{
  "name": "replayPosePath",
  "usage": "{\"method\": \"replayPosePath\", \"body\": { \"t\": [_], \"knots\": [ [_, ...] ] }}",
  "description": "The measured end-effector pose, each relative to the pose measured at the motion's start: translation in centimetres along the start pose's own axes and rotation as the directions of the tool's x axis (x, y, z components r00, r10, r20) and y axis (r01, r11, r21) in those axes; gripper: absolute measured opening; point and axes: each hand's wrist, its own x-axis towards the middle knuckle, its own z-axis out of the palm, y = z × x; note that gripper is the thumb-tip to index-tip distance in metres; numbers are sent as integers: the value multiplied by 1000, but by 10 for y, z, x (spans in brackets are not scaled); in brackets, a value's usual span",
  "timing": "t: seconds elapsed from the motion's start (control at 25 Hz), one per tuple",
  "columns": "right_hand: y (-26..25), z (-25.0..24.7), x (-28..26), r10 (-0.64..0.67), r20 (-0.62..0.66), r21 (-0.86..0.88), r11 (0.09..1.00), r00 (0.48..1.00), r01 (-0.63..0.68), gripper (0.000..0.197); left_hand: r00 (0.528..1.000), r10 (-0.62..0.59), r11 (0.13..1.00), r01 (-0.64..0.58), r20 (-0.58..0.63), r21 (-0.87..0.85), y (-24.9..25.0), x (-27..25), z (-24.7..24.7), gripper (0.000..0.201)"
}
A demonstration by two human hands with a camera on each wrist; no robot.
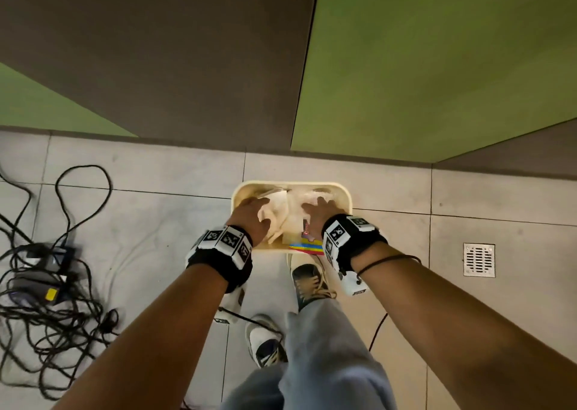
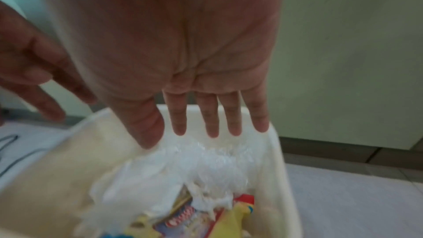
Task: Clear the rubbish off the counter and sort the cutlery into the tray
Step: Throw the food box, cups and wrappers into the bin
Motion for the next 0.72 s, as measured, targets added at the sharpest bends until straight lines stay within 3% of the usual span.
{"method": "replayPosePath", "body": {
  "t": [0.16,0.36,0.48,0.6,0.72],
  "knots": [
    [11,-33,-85,-40,-135,116,992,990,56,55,997,58,996,-61,-51,-71,31,-75,-56,39],
    [12,-104,-255,-81,-309,136,982,947,129,45,970,195,967,-215,-144,-139,103,-211,-147,30],
    [9,-150,-357,-138,-428,97,976,893,197,43,927,330,930,-352,-179,-111,148,-296,-203,27],
    [-2,-212,-453,-192,-517,89,957,834,275,42,877,391,881,-444,-277,-163,185,-373,-272,25],
    [-16,-273,-529,-273,-664,38,917,696,396,40,815,425,859,-500,-393,-108,213,-424,-337,24]
  ]
}}
